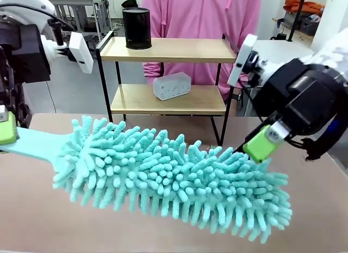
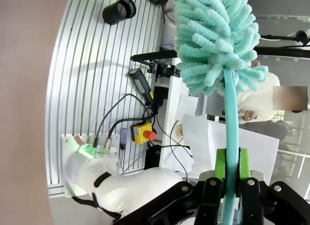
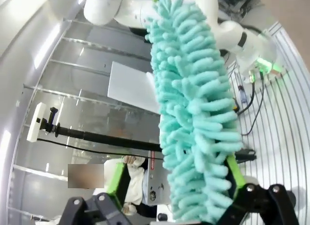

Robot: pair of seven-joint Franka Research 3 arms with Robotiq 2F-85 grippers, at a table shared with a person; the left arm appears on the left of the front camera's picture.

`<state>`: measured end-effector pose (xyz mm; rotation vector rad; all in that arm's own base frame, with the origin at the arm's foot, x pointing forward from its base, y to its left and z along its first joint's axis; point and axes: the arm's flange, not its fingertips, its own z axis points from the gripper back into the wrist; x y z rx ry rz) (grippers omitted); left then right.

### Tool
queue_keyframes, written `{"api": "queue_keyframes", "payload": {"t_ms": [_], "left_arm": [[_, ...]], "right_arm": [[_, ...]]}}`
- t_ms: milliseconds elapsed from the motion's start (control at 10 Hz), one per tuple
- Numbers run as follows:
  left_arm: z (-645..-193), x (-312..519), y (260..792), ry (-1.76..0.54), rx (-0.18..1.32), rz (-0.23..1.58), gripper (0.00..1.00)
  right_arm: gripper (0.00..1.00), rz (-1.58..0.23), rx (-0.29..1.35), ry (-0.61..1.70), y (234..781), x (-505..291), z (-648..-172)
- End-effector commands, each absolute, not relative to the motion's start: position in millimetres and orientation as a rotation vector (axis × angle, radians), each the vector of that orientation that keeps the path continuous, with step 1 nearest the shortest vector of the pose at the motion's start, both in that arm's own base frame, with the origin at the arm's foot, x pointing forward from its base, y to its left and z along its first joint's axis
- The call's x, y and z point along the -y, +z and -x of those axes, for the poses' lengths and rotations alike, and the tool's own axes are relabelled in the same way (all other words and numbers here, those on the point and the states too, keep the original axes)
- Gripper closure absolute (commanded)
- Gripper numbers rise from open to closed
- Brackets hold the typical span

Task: Clean the shelf.
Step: Hand the Duster back to the human.

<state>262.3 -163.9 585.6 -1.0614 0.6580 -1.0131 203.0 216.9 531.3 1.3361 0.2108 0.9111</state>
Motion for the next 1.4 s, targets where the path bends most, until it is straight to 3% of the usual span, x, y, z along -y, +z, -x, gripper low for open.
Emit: {"api": "queue_keyframes", "payload": {"t_ms": [0,700,800,900,1000,1200,1300], "left_arm": [[-270.3,157.4,592.1,-1.042,-0.643,1.083,0.88],[-268.5,156.1,590.5,-1.064,-0.665,1.091,0.88],[-269.9,155.9,589.8,-1.045,-0.662,1.080,0.88],[-270.6,156.0,589.0,-1.047,-0.661,1.085,0.88],[-270.3,156.6,588.2,-1.051,-0.666,1.087,0.88],[-270.2,156.9,587.7,-1.055,-0.673,1.088,0.88],[-270.4,156.6,587.9,-1.055,-0.674,1.085,0.88]], "right_arm": [[0.00,-1.307,-0.307,0.961,522.2,-231.9,-212.6],[0.00,-1.310,-0.346,1.002,519.0,-237.8,-212.7],[0.43,-1.301,-0.368,1.027,519.2,-237.2,-210.1],[0.59,-1.296,-0.376,1.018,519.2,-237.4,-209.8],[1.00,-1.304,-0.373,1.022,519.5,-236.9,-209.1],[1.00,-1.311,-0.369,1.021,518.4,-237.0,-210.3],[0.86,-1.311,-0.373,1.020,518.3,-237.5,-210.4]]}}
